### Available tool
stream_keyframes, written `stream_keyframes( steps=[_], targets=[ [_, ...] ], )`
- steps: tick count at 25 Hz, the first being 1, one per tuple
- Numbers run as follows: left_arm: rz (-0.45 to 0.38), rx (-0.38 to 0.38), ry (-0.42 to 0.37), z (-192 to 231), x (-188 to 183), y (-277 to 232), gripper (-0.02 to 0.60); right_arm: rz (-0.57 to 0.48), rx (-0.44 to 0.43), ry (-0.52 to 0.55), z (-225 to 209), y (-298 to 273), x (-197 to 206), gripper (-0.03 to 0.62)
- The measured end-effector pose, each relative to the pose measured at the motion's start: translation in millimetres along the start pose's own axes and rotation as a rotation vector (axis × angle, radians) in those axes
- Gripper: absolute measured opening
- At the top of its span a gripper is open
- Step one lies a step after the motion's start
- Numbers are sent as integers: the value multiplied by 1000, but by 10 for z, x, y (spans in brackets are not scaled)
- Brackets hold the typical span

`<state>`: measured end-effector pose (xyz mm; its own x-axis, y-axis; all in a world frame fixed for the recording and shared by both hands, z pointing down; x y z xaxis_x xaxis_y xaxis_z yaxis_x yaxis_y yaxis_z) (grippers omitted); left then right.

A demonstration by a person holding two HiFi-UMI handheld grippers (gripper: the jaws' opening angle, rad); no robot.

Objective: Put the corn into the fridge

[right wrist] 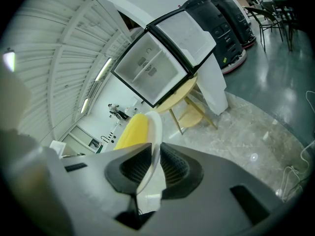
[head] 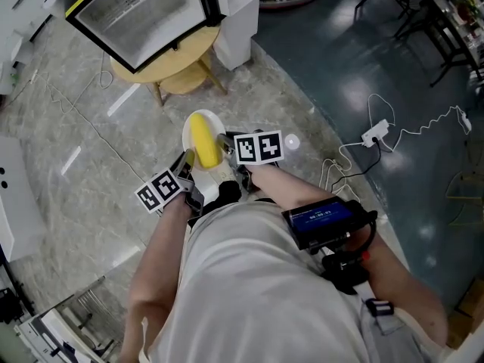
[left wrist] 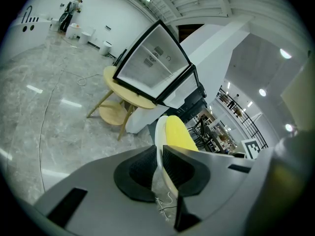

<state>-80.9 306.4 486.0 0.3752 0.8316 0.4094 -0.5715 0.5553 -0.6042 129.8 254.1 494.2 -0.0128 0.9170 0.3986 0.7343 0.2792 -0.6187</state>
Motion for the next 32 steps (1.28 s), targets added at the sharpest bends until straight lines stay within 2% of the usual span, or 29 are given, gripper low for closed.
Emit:
stream_keyframes(
  steps=[10, 21, 32],
  targets=[
    [25, 0, 8, 44, -66, -137, 44, 2, 4, -16, -97, -40, -68, 54],
    [49, 4, 26, 95, -369, -350, 44, -3, 3, -35, -205, -164, -367, 54],
    [43, 3, 9, 129, -741, -519, 44, -10, -5, -32, -277, -324, -739, 54]
  ],
)
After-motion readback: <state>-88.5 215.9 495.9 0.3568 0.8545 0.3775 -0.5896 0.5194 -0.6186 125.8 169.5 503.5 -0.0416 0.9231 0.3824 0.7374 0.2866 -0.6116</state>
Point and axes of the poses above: the fingertips, and each gripper's own axes: y backward along the fingers, z to its left, x out of its underside, the point moved 9 cm from there along y, backward along the fingers, and after that the axes turned 12 degrees about z, right-handed, at the moved point
